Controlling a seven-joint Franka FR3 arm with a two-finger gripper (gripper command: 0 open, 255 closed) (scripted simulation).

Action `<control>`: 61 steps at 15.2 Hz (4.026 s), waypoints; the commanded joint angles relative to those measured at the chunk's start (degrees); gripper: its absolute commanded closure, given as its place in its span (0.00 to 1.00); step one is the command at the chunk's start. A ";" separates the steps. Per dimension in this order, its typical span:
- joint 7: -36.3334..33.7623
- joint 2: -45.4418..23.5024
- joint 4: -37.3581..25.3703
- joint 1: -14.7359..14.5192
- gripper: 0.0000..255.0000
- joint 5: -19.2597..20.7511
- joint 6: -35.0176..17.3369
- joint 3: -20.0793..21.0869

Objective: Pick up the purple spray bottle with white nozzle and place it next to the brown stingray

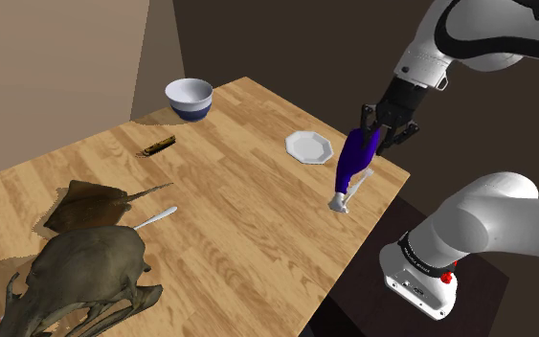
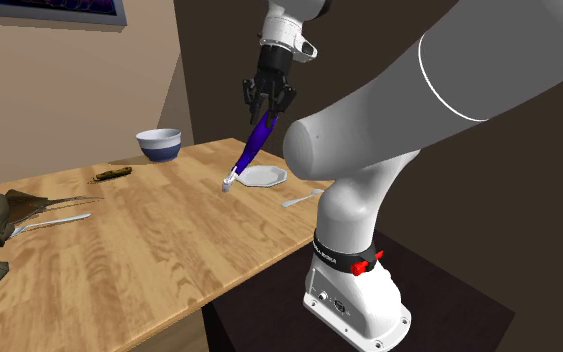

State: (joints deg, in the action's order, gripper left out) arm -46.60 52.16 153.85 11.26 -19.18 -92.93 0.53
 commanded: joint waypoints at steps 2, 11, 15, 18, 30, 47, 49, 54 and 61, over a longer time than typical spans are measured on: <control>-0.63 -0.12 -2.35 0.00 1.00 0.22 2.15 -0.22; -2.55 -1.07 -9.66 -0.15 1.00 0.58 8.22 -0.76; -3.39 -1.80 -13.09 -0.26 1.00 0.66 10.80 -0.98; -4.02 -2.45 -15.75 -0.36 1.00 0.69 12.70 -1.15; -11.16 -11.02 -24.81 -2.48 1.00 -4.74 10.56 5.71; -29.66 -40.38 -48.83 -5.64 1.00 -6.26 -2.89 23.96; -32.42 -44.83 -53.06 -6.25 1.00 -4.56 -3.87 25.88; -39.95 -57.25 -65.59 -9.28 1.00 1.79 -4.96 29.80; -50.50 -79.76 -94.16 -20.56 1.00 14.56 0.66 31.14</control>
State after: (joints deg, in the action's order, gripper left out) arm -95.18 -22.84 66.33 -6.54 -7.22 -94.01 31.74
